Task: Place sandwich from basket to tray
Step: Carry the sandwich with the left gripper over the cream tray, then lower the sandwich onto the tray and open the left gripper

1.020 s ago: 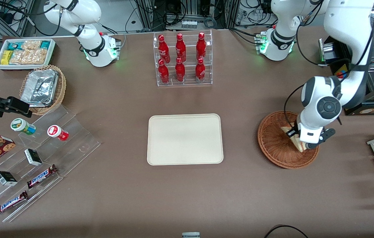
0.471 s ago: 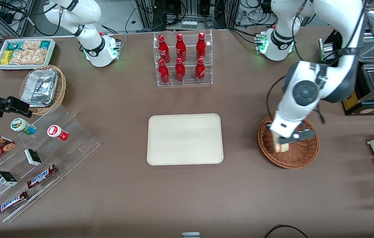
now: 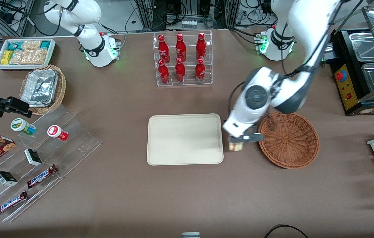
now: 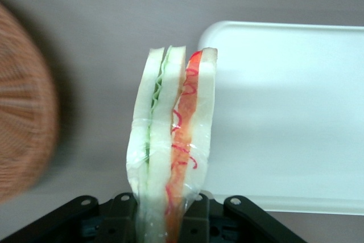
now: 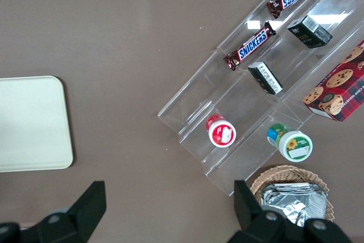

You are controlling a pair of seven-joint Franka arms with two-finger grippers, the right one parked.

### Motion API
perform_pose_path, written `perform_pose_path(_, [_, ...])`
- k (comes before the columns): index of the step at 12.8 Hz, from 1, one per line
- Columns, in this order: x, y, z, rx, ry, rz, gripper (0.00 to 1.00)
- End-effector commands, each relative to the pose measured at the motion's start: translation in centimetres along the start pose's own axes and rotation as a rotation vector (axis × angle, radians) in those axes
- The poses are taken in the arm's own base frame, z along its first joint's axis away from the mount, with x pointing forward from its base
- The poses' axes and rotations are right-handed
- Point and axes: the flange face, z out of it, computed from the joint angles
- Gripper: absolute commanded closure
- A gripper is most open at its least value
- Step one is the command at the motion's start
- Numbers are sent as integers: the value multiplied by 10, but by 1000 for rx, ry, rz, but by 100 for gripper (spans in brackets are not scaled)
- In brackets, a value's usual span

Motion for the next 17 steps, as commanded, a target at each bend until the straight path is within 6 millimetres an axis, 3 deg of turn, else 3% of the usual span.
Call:
perform_pose_path(1, [2, 62, 18, -25, -16, 8, 100])
perform_pose_path(4, [-10, 93, 37, -26, -31, 40, 100])
perform_pose_path(7, [-7, 111, 67, 37, 13, 22, 100])
perform_pose_path(15, [-11, 126, 108, 79, 27, 36, 100])
perform_pose_path(16, [-9, 129, 110, 58, 40, 32, 64])
perform_pose_path(17, [-8, 130, 111, 44, 48, 33, 37])
